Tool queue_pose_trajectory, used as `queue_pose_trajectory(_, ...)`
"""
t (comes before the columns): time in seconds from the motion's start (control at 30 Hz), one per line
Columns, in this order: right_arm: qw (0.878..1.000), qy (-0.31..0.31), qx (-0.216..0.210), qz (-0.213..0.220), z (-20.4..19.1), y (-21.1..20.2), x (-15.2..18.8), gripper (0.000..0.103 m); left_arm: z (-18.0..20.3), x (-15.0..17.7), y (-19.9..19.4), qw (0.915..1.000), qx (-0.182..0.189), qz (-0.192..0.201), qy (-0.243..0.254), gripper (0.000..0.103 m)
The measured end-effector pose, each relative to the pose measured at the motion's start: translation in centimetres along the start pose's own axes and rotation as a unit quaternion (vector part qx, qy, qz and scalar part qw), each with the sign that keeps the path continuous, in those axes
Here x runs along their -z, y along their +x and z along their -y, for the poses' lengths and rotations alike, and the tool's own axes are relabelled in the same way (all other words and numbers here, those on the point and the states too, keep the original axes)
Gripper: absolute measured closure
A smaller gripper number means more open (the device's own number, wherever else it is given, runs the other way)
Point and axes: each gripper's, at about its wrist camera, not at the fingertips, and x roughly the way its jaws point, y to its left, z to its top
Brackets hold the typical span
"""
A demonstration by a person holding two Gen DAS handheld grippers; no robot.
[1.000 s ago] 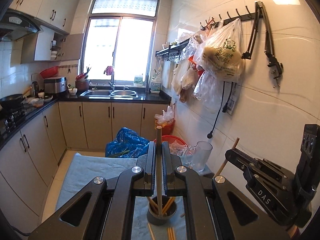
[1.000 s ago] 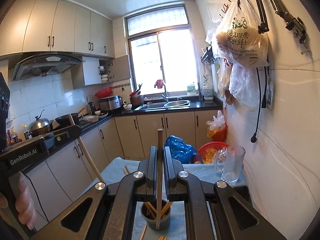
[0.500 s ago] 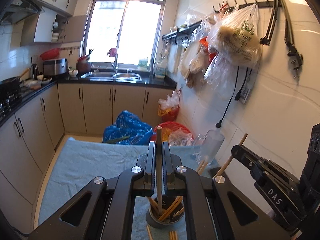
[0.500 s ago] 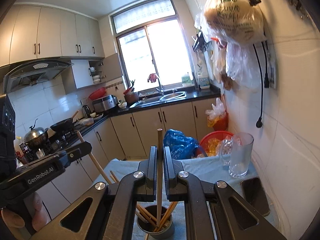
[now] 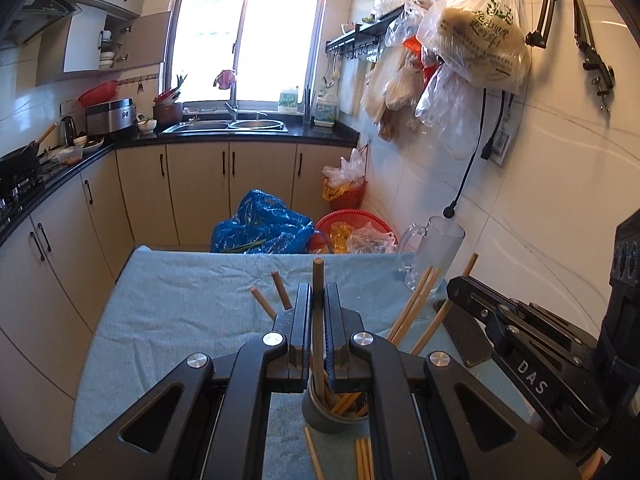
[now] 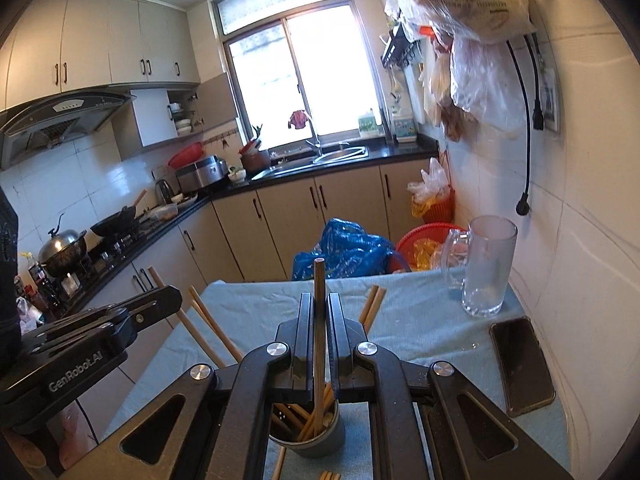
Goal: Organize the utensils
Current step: 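Open the left tool to drop its chopstick into the cup while the right tool releases its own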
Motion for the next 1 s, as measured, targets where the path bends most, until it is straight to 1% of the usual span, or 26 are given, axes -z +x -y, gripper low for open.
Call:
queue_pose_trajectory(0.3,1.000,0.007,0.008,-0.024,0.9,1.6,1.3,0.096,-0.5,1.7,1.0,0.9996,-0.001,-0.027,-0.001,0.098)
queue_pose_trajectory(0.43,1.000,0.003,0.011,-0.022,0.9,1.7,1.6,0.096,-0.5,2.1,1.0,0.9996,-0.007,-0.026,0.001,0.098)
queue_pose_trajectory(0.6,1.000,0.003,0.010,-0.022,0.7,1.6,1.6,0.096,-0.4,2.0,0.5,0.9997,-0.004,-0.026,-0.001,0.098)
queue_pose_trajectory(0.63,1.000,0.004,0.011,-0.021,0.8,1.5,1.5,0.094,-0.4,2.0,0.3,0.9997,-0.005,-0.026,-0.002,0.097)
queue_pose_trajectory(0.7,1.000,0.009,0.013,-0.019,0.9,1.3,1.4,0.083,-0.5,2.0,-0.3,0.9997,-0.005,-0.026,-0.003,0.096)
queue_pose_trajectory(0.73,1.000,0.010,0.012,-0.018,0.9,1.1,1.3,0.073,-0.5,2.0,-0.9,0.9997,-0.006,-0.025,-0.006,0.094)
queue_pose_trajectory(0.77,1.000,0.010,0.013,-0.015,0.8,0.8,1.2,0.066,-0.6,1.9,-1.4,0.9997,-0.010,-0.023,-0.007,0.090)
queue_pose_trajectory(0.83,1.000,0.007,0.018,-0.007,0.7,0.1,1.1,0.064,-0.6,1.9,-2.6,0.9998,-0.014,-0.013,-0.009,0.068)
queue_pose_trajectory(0.9,1.000,0.004,0.018,-0.004,0.5,-0.7,1.0,0.063,-0.7,2.0,-4.3,0.9998,-0.017,0.002,-0.011,0.058)
queue_pose_trajectory(1.0,1.000,0.002,0.019,0.003,0.3,-2.1,1.0,0.058,-0.7,2.2,-7.0,0.9994,-0.022,0.024,-0.011,0.050)
